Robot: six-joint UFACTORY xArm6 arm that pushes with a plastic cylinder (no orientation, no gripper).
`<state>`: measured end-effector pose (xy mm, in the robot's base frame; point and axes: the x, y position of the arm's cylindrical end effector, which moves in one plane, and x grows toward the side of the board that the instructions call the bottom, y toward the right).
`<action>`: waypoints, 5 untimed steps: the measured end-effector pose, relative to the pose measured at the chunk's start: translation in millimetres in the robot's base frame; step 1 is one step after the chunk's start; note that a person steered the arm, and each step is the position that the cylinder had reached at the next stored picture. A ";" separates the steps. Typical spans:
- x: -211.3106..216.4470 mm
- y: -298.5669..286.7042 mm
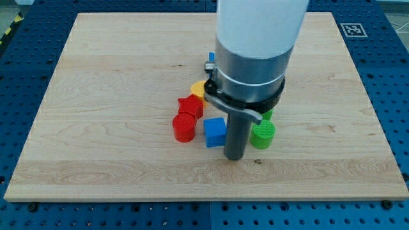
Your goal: Move your arm towards yellow heart
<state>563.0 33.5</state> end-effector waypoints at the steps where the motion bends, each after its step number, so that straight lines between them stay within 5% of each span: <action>1: 13.8 -16.6; 3: 12.5 -90.8; 5: -57.6 -166.9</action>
<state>505.4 -133.3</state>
